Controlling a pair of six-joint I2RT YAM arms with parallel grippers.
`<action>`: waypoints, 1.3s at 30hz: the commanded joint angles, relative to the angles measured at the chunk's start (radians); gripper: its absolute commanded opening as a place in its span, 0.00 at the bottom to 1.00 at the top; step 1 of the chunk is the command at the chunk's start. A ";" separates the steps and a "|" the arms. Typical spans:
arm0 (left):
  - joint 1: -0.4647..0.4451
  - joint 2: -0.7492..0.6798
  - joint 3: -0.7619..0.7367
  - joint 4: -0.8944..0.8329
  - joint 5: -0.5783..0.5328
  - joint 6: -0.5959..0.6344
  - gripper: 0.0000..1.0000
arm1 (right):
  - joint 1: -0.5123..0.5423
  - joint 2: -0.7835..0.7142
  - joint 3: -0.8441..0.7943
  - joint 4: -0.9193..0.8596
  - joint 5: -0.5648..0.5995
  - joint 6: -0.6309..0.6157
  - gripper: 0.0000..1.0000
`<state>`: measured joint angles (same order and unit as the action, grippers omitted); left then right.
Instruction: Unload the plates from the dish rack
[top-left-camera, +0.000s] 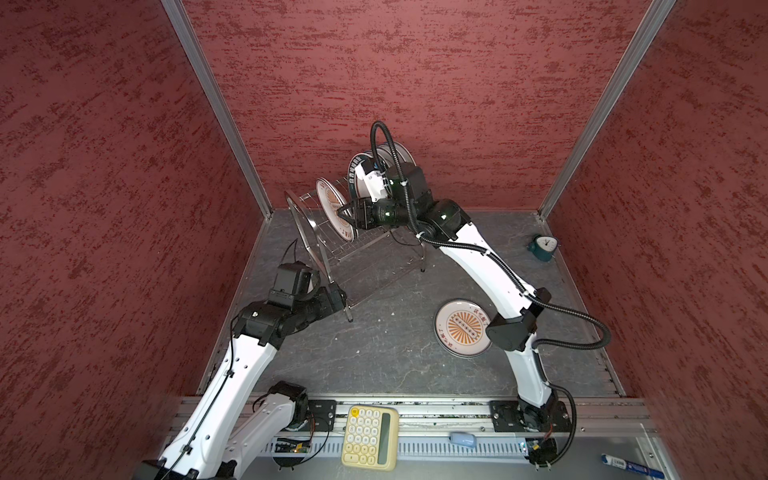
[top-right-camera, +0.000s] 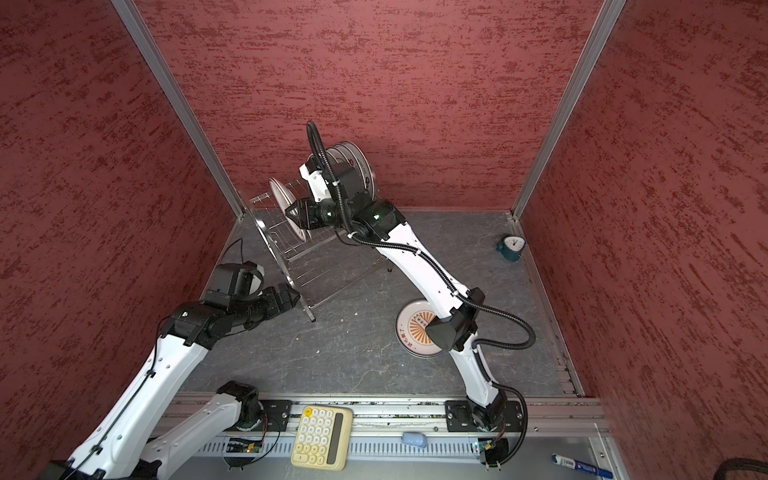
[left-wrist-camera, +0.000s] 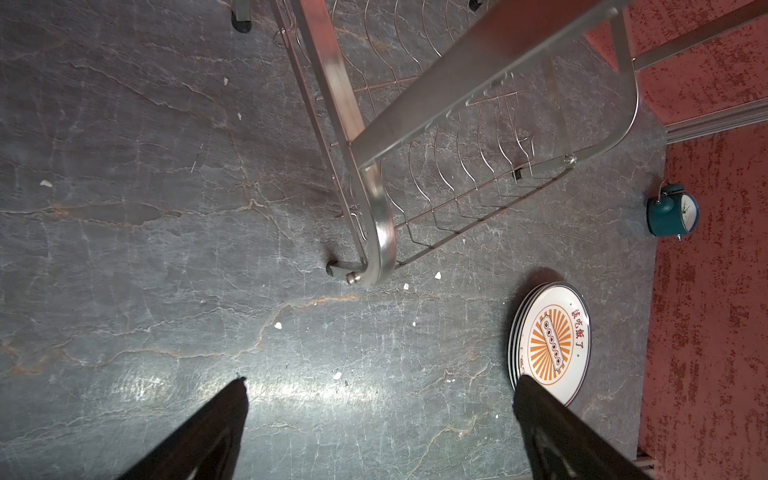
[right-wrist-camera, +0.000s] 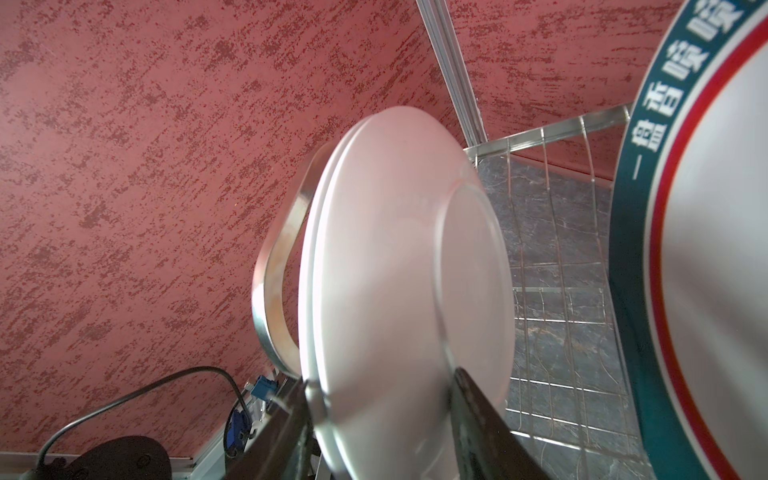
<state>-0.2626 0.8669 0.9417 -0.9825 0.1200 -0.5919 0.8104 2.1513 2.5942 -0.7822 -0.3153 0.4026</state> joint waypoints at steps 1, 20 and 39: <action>0.008 0.003 0.012 0.021 0.005 0.017 0.99 | 0.007 -0.042 -0.005 0.017 0.000 -0.019 0.57; 0.008 0.009 0.009 0.025 0.009 0.015 0.99 | -0.016 -0.097 -0.074 -0.077 0.054 -0.098 0.65; 0.008 0.010 0.003 0.022 0.007 0.012 1.00 | -0.064 -0.199 -0.235 0.016 0.031 -0.097 0.65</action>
<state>-0.2626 0.8780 0.9417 -0.9714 0.1265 -0.5922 0.7582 2.0087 2.3741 -0.8234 -0.2779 0.3103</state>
